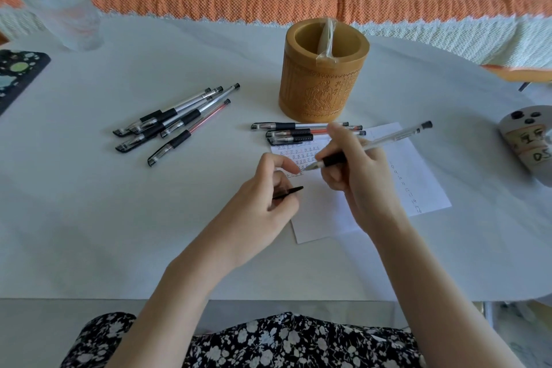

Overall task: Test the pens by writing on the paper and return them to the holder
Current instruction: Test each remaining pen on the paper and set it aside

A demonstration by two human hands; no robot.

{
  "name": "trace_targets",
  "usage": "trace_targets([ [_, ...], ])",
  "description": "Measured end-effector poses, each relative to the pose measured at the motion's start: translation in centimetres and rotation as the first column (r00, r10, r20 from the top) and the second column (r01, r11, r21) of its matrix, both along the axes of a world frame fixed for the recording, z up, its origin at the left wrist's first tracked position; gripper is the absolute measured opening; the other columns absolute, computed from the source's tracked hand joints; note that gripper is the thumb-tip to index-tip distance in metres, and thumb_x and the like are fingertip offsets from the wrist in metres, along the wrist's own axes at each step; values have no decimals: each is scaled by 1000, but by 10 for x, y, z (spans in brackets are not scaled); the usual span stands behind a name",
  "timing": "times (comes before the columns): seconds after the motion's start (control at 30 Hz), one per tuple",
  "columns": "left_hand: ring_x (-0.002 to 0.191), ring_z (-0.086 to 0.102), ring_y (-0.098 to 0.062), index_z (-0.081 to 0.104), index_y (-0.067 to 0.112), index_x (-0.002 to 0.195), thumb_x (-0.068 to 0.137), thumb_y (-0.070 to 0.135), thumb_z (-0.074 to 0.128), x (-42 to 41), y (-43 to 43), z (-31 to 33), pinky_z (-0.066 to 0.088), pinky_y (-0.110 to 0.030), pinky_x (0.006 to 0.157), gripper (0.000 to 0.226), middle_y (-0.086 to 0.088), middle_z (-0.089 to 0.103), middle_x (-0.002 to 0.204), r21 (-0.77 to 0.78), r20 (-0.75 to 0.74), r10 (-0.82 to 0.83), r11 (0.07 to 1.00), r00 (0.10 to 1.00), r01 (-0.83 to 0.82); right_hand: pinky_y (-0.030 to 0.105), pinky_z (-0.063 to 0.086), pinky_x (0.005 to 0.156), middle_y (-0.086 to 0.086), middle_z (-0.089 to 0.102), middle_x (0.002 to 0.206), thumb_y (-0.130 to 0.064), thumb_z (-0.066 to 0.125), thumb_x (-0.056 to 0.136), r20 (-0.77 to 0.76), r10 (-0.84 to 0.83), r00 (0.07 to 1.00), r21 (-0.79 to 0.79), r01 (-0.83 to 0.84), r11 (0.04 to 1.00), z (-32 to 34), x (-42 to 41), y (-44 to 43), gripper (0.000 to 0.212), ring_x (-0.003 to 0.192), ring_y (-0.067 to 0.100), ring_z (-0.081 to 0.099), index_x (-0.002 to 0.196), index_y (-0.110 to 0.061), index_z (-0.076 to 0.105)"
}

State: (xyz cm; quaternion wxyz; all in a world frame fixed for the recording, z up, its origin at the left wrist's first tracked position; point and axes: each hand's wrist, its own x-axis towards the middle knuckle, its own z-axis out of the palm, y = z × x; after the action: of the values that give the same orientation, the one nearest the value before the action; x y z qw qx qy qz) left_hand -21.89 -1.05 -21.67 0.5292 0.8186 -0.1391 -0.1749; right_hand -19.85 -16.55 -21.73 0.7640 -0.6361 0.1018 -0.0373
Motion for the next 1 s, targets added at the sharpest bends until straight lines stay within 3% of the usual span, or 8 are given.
trace_targets([
  [0.23,70,50,-15,36,26,107,92,11,50,-1,0,1,36,-16,60,26,8,58,77,-63,-17,-15,998,1000,14,18,23,41,-9,37,35,-12,53,93,-21,55,998,-142,-58,988,8,-10,13,41,39,10,26,52,-5,53],
  [0.3,74,52,-14,35,26,109,92,11,49,-2,-2,2,37,-16,63,26,8,63,86,-73,-26,-25,997,999,23,16,24,40,-10,37,34,-12,53,93,-19,81,997,-166,-83,983,8,-11,14,38,37,6,27,56,0,53],
  [0.4,86,56,-12,33,22,113,94,12,47,-1,-2,2,42,-20,78,26,4,66,103,-133,-70,-50,990,996,40,12,24,39,-13,39,35,-11,54,93,-17,154,988,-188,-155,970,6,-11,15,33,37,3,27,66,8,55],
  [0.5,89,55,-5,31,26,118,96,5,43,-1,-1,3,40,-19,90,32,8,63,90,-239,-115,-60,970,992,32,13,26,41,-11,42,38,-12,58,91,8,202,979,-132,-199,971,7,-11,14,30,37,6,33,65,-5,47],
  [0.6,78,57,-6,35,26,121,96,5,43,0,0,3,41,-11,77,34,8,65,79,-241,-31,-40,970,999,32,17,28,42,-4,44,38,-22,66,85,53,223,973,-140,-213,967,9,-12,11,37,37,15,41,60,-10,41],
  [0.77,51,50,-34,64,17,96,90,12,57,2,3,2,40,-24,48,10,1,71,76,-168,53,116,980,992,-106,17,26,45,-4,39,45,-33,74,72,58,190,980,-201,-175,964,5,-10,2,32,43,10,31,55,-16,54],
  [0.9,44,46,-16,70,15,84,87,23,61,7,8,1,33,-18,42,13,-1,66,64,-175,113,185,971,976,-164,17,27,45,-4,46,52,-35,65,75,27,246,969,-101,-242,965,6,-12,-2,34,48,11,34,83,-2,70],
  [1.0,44,41,-9,70,17,81,88,28,59,6,5,1,34,-20,47,17,2,57,58,-149,170,192,975,967,-167,19,26,46,-4,48,52,-34,62,77,37,216,976,-139,-209,968,5,-11,-4,33,50,12,33,82,-3,72],
])
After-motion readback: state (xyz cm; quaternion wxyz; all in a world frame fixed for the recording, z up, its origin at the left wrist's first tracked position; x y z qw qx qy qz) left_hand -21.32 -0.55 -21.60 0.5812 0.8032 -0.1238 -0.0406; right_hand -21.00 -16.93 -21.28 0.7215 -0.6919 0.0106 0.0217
